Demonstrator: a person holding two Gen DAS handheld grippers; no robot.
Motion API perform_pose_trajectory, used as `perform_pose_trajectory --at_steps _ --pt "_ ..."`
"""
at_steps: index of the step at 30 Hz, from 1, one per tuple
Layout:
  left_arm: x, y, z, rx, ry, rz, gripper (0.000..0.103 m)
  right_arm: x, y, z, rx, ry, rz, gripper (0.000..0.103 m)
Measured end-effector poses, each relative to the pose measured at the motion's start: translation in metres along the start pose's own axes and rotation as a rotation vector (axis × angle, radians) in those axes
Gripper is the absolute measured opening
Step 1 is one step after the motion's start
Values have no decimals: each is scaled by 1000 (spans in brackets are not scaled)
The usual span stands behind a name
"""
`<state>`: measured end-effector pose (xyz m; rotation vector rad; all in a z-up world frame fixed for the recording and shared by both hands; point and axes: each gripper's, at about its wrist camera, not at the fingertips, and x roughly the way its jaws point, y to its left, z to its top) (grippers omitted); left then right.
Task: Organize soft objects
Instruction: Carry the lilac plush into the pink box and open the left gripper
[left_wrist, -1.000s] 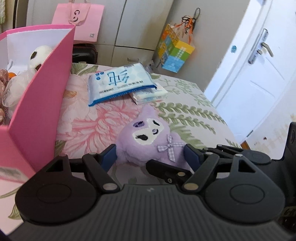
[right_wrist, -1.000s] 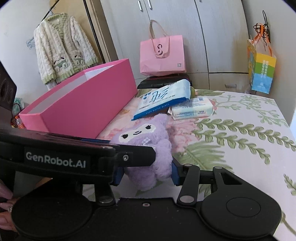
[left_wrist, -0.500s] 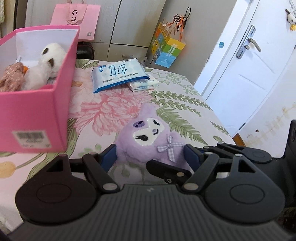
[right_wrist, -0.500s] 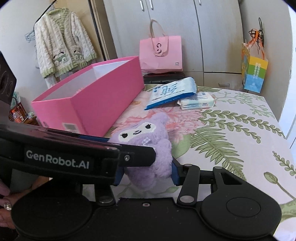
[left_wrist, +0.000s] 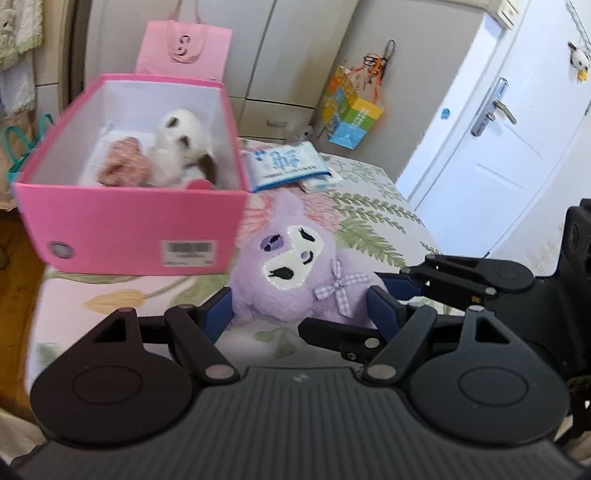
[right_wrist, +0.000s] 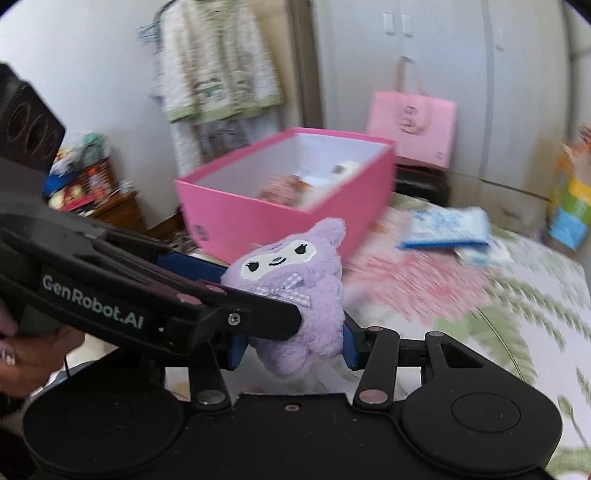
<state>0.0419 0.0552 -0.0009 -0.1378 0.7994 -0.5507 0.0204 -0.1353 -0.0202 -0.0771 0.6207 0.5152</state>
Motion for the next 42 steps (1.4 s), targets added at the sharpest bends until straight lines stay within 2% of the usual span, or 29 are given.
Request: perform_pose_trajectory --at_steps 3,9,13,16,21,28,39,42 --pt "-24 11 17 6 -40 26 77 1 12 21 -26 -19 41 55" --pt "-49 33 58 34 -167 82 77 14 25 74 -80 -132 77 57" --pt "-42 57 95 37 -225 104 77 40 23 111 -84 -164 63 58" --pt "-27 81 122 16 -244 115 75 70 11 144 -70 -147 73 58" --pt "11 123 163 -41 -211 111 73 119 -7 178 -89 -111 88 58" --pt "68 173 188 -147 -154 94 73 187 -34 201 -90 -29 83 58" --pt "104 186 196 -137 -79 173 72 239 -51 207 -112 76 100 60" --pt "103 183 196 -126 -102 217 72 245 -50 208 -120 79 92 62"
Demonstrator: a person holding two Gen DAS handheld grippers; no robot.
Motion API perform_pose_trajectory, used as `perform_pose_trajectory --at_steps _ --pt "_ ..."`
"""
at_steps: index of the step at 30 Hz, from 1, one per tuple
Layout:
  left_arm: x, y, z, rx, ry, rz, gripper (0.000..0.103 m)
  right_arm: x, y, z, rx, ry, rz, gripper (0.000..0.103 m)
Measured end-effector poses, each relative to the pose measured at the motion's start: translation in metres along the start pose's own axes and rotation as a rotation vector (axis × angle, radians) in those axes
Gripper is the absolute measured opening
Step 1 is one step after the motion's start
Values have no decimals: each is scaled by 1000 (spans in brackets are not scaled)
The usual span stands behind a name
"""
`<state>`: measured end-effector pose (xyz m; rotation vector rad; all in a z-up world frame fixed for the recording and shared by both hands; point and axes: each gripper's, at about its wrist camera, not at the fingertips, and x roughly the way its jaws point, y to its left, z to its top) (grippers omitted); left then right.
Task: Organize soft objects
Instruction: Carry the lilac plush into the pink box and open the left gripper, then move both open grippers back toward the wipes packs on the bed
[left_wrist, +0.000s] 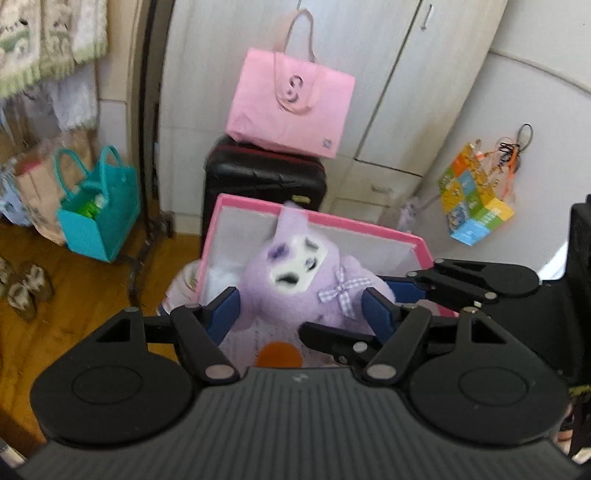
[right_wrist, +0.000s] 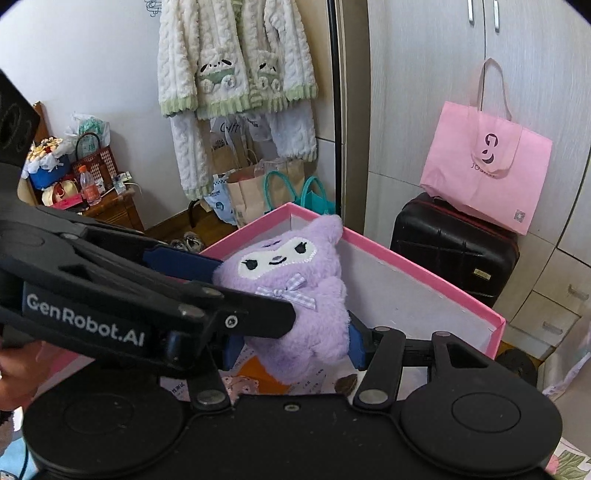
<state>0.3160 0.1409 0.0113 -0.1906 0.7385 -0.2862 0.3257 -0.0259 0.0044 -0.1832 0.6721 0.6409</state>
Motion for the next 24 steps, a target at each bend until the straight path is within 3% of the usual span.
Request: perform_pose_trajectory --at_steps 3,5,14,24 --pt "-19 -19 -10 146 -121 101 73 1 5 -2 -54 -9 -71 65" --pt "-34 -28 -16 205 -154 115 75 -5 4 -6 -42 -7 -73 65" --pt "-99 -39 -32 226 -148 50 75 -83 8 -41 -2 -79 -42 65" --pt "-181 -76 -60 311 -139 -86 75 -194 20 -71 51 -133 3 65"
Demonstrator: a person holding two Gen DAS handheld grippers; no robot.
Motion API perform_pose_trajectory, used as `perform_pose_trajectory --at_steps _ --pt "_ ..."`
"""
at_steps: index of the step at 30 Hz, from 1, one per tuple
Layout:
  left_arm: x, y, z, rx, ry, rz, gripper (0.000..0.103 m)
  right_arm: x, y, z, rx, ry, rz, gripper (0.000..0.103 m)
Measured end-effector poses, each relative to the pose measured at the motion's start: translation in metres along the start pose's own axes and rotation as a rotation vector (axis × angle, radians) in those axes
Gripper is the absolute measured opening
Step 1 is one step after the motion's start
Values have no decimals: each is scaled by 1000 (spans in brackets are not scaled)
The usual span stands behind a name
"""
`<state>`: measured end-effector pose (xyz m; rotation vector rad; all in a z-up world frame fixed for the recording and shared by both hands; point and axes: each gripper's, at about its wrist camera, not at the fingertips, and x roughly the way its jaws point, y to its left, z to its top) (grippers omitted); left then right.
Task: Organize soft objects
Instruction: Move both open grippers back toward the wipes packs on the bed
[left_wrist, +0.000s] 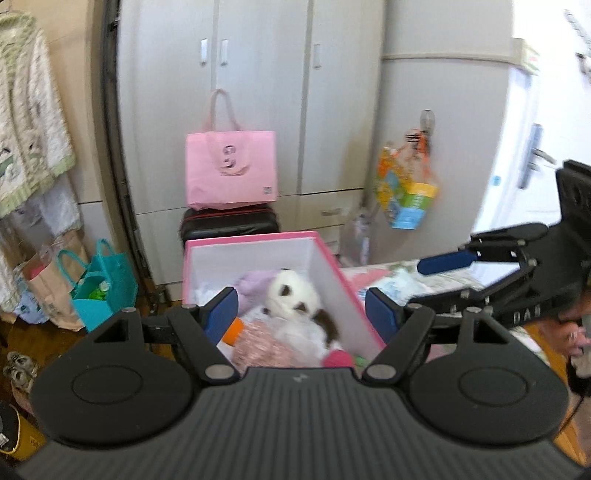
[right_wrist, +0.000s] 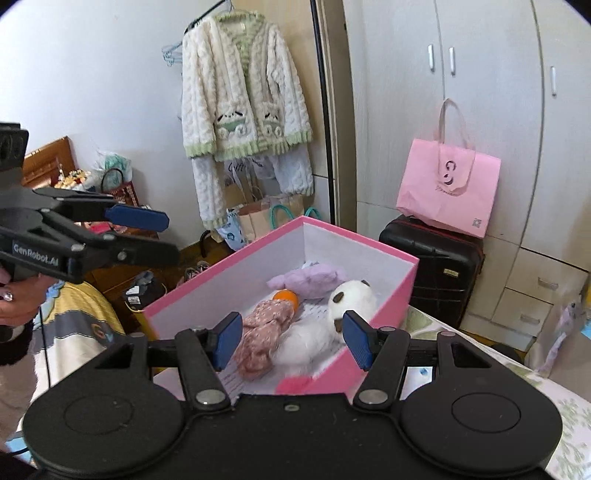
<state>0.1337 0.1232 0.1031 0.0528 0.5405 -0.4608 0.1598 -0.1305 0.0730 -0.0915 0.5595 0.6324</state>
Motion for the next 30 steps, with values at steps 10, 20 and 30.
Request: perform_pose_trajectory --at_steps 10,20,30 --pt "-30 -60 -12 126 35 -120 75 -84 6 -26 -8 -41 -88 65" --pt "9 -116 -38 170 158 -226 75 -123 -14 -78 -8 -36 -157 69" --pt "74 -163 -57 150 190 -269 75 -116 -41 -126 -69 13 -179 75"
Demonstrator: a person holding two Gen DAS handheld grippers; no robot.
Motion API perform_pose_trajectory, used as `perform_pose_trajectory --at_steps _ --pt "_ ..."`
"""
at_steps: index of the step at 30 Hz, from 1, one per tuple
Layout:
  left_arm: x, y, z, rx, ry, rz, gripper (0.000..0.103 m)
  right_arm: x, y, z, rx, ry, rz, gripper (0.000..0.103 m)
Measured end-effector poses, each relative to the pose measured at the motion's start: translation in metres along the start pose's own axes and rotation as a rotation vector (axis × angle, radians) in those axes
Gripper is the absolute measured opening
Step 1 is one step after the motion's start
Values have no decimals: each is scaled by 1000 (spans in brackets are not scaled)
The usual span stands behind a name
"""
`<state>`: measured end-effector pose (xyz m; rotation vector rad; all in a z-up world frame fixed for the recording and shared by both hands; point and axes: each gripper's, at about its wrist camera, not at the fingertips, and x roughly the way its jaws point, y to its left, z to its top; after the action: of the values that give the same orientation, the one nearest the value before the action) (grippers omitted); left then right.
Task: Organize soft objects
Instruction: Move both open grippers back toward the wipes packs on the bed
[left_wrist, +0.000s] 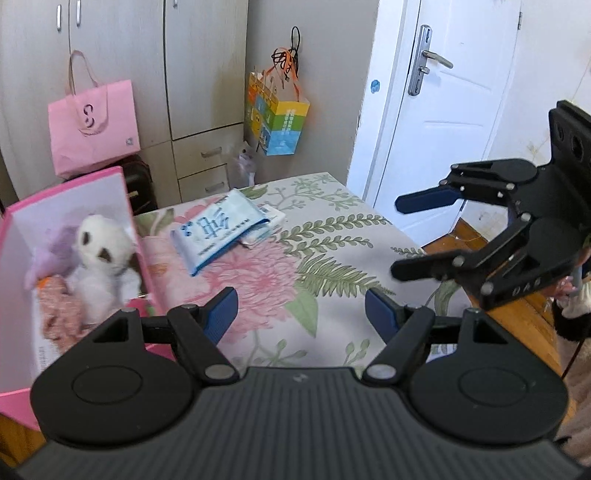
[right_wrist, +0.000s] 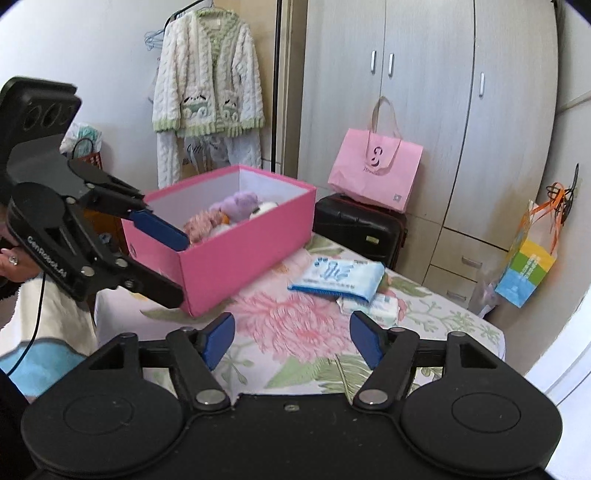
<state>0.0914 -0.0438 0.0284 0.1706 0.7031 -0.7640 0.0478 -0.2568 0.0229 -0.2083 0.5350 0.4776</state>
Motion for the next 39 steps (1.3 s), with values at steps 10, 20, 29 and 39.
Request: perform_pose_trajectory --at_steps 10,20,29,39 --pt "94 13 0 -162 15 -22 74 70 -43 -36 -39 51 -4 75" --pt "158 38 8 -289 -62 71 74 132 -92 -38 -147 85 -29 75" --pt "189 30 9 -377 -110 220 75 150 -179 -9 -15 74 -23 72" --pt "225 -4 23 -432 -155 387 88 212 -217 7 39 117 200 64"
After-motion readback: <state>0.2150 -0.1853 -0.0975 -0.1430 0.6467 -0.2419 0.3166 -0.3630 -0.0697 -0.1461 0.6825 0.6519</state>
